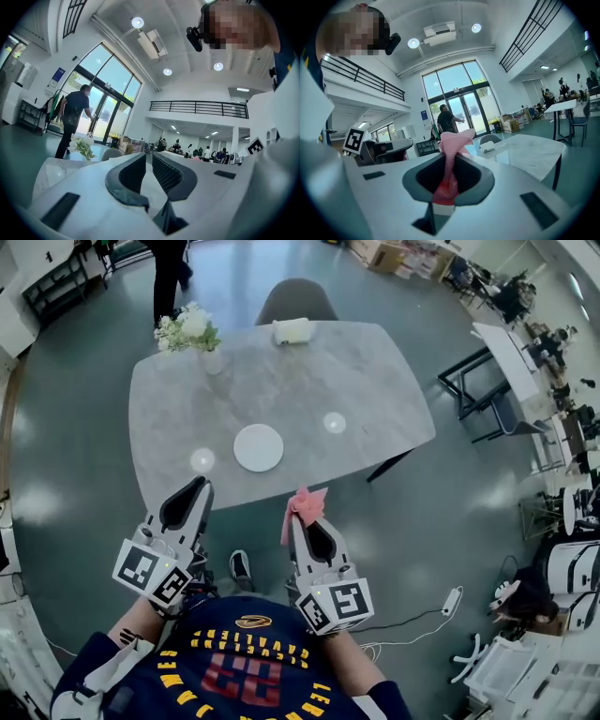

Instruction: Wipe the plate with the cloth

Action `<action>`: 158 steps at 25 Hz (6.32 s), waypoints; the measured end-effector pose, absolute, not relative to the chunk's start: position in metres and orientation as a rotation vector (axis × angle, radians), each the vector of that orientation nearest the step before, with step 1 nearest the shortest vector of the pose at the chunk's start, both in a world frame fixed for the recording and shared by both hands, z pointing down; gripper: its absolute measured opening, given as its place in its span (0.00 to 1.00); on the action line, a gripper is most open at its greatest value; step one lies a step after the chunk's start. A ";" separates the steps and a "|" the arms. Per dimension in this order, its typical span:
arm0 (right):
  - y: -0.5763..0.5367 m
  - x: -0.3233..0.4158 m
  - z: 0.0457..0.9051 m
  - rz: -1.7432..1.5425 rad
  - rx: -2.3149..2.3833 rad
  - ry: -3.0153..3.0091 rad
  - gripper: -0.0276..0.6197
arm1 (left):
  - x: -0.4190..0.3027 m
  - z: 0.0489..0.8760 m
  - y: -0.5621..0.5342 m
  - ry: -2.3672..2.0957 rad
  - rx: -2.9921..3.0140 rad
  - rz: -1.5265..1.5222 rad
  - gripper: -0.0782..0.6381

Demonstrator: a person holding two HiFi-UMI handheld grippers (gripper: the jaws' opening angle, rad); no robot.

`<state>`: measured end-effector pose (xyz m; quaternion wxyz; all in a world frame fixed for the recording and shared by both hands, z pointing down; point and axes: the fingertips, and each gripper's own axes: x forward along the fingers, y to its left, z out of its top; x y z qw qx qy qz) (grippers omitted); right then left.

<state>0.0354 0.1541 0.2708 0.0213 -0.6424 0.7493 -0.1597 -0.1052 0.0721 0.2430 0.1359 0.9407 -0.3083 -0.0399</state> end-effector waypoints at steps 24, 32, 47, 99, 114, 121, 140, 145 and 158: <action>-0.009 0.118 0.353 -0.816 -1.619 2.649 0.11 | -0.017 0.376 -0.046 -1.191 2.348 0.304 0.18; -0.056 0.109 0.415 -0.953 -1.529 2.749 0.11 | -0.029 0.458 -0.072 -1.219 2.116 0.426 0.18; -0.103 0.053 0.507 -1.185 -1.552 2.803 0.11 | -0.041 0.605 -0.074 -0.980 1.752 0.562 0.23; -0.118 0.100 0.616 -1.567 -1.881 2.703 0.11 | -0.037 0.636 -0.072 -0.925 1.564 0.511 0.16; -0.084 0.017 0.607 -1.617 -1.522 2.956 0.11 | -0.036 0.637 -0.069 -0.933 1.535 0.444 0.16; -0.083 -0.012 0.609 -1.596 -1.431 3.047 0.11 | -0.037 0.635 -0.069 -0.925 1.529 0.411 0.16; -0.088 0.095 0.622 -1.667 -1.808 2.829 0.11 | -0.038 0.636 -0.069 -0.930 1.535 0.429 0.16; -0.091 0.105 0.612 -1.613 -1.902 2.781 0.11 | -0.037 0.636 -0.069 -0.931 1.535 0.429 0.16; -0.065 -0.003 0.613 -1.630 -1.450 3.082 0.11 | -0.038 0.637 -0.070 -0.929 1.521 0.372 0.16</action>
